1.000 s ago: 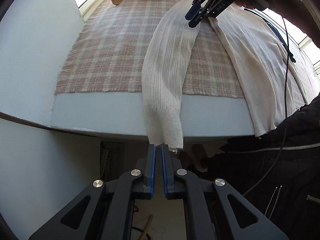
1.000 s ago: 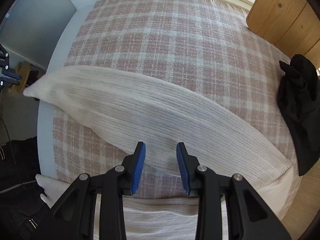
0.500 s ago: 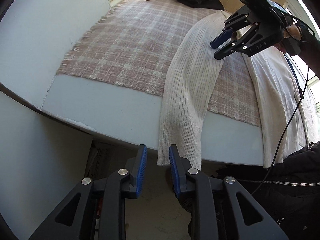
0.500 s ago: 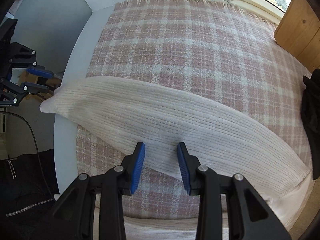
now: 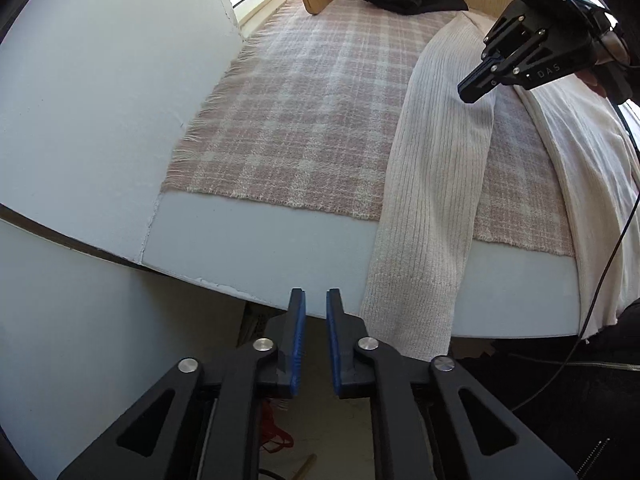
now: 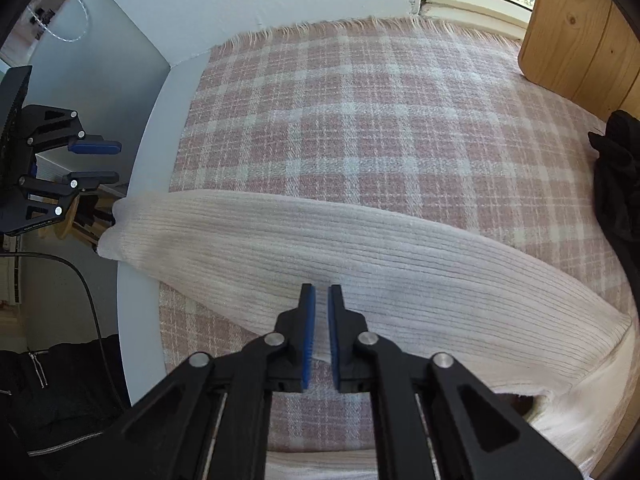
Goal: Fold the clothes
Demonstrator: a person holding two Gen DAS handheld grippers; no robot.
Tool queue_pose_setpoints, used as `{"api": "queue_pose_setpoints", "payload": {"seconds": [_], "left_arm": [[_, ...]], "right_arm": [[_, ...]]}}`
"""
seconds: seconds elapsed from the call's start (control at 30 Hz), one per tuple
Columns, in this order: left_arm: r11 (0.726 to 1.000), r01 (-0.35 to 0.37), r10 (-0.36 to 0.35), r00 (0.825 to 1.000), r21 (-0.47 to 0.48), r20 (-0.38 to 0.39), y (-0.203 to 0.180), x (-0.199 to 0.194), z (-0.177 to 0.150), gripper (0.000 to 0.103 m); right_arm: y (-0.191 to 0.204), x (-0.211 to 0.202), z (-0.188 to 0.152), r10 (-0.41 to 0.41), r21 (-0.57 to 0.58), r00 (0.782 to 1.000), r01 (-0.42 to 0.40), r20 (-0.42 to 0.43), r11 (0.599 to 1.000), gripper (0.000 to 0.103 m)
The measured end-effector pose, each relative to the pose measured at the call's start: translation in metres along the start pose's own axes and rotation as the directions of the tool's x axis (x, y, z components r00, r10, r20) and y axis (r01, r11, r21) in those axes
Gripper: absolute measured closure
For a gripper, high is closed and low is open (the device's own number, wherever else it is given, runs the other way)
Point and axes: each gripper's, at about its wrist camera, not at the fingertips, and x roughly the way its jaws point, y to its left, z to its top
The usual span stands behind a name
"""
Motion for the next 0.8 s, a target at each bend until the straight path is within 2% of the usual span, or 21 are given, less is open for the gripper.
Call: {"api": "queue_pose_setpoints", "payload": {"seconds": [0.13, 0.2, 0.33, 0.43, 0.5, 0.6, 0.67, 0.73, 0.8], "left_arm": [[0.994, 0.109, -0.109, 0.994, -0.006, 0.0, -0.015, -0.005, 0.002, 0.103], [0.982, 0.187, -0.187, 0.982, -0.01, 0.001, -0.025, 0.002, 0.0, 0.103], [0.984, 0.175, -0.174, 0.983, 0.011, -0.054, -0.038, 0.027, -0.001, 0.103], [0.987, 0.161, -0.16, 0.985, 0.014, -0.06, -0.031, 0.026, 0.0, 0.101], [0.995, 0.101, -0.099, 0.992, 0.019, -0.08, -0.028, 0.022, 0.001, 0.101], [0.998, 0.056, -0.052, 0.994, 0.041, -0.098, -0.026, 0.013, 0.0, 0.101], [0.997, 0.077, -0.077, 0.995, -0.007, -0.07, -0.016, 0.001, -0.002, 0.101], [0.987, 0.129, -0.134, 0.99, -0.093, -0.041, -0.002, -0.008, -0.007, 0.101], [0.975, 0.165, -0.172, 0.985, -0.152, -0.03, 0.007, -0.014, -0.013, 0.089]], "right_arm": [[-0.004, -0.004, 0.004, -0.006, 0.003, 1.0, 0.006, 0.03, 1.0, 0.101], [-0.005, -0.001, 0.007, 0.012, 0.012, 1.0, -0.013, 0.024, 1.0, 0.101], [-0.007, 0.002, 0.006, 0.015, 0.018, 1.0, -0.015, -0.005, 1.0, 0.101], [-0.012, 0.008, 0.001, -0.005, 0.01, 0.999, 0.005, -0.04, 1.0, 0.101], [-0.019, 0.008, 0.0, -0.011, 0.029, 0.999, 0.013, -0.045, 1.0, 0.101], [-0.031, 0.0, 0.0, -0.04, 0.107, 0.999, 0.042, -0.022, 0.993, 0.101], [-0.03, -0.008, 0.001, 0.026, 0.14, 0.999, -0.029, 0.019, 0.99, 0.101], [-0.022, -0.005, 0.003, 0.048, 0.133, 0.999, -0.049, 0.011, 0.99, 0.101], [0.0, 0.003, 0.0, -0.018, 0.079, 0.999, 0.021, -0.041, 0.997, 0.1]]}}
